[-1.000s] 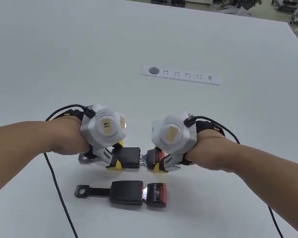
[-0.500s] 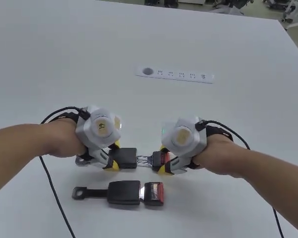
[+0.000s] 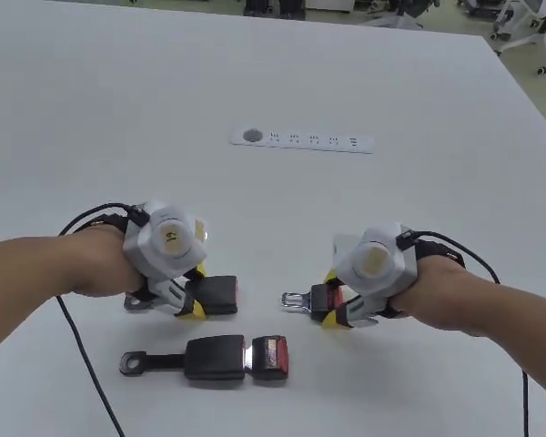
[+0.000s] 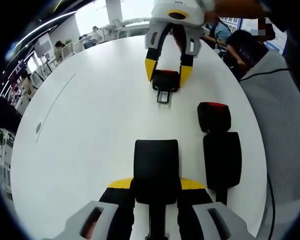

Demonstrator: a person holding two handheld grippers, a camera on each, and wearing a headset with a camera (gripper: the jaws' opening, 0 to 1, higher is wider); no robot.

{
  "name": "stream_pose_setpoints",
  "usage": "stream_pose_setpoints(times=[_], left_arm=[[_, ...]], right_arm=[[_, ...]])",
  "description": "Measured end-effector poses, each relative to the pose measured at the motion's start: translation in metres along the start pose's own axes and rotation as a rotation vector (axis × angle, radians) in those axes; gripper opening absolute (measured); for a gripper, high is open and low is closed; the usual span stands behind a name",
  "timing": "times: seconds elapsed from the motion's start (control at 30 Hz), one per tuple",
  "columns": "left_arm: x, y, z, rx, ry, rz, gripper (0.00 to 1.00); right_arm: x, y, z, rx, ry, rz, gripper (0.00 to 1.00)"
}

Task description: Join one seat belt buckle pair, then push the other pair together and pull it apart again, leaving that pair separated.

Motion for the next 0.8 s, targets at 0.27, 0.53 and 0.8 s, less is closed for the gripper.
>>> stream_pose_setpoints(times=[0.27, 0.53, 0.8], left_arm=[[0.001, 0.001, 0.001, 0.004, -0.006, 0.001, 0.33], [-0.001, -0.001, -0.001, 0.004, -0.003, 0.005, 0.33], [0.001, 0.001, 0.000, -0.003, -0.003, -0.001, 0.33]], right_arm=[[0.024, 0.001, -0.010, 0.005, 0.030, 0.011, 0.32], [0.043, 0.002, -0.025, 0.001, 0.072, 0.025, 0.32], [0.046, 0.002, -0.025, 0.000, 0.068, 0.047, 0.32]])
Point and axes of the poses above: the centre of the closed fingertips' face, and the gripper's own axes: z roughly forward along the fingers, y roughly to its left, x roughly out of its underside, the point moved 5 cm from there along -z, roughly backward along the fingers, and after that the axes turned 9 degrees about -z, right-handed, at the moved point
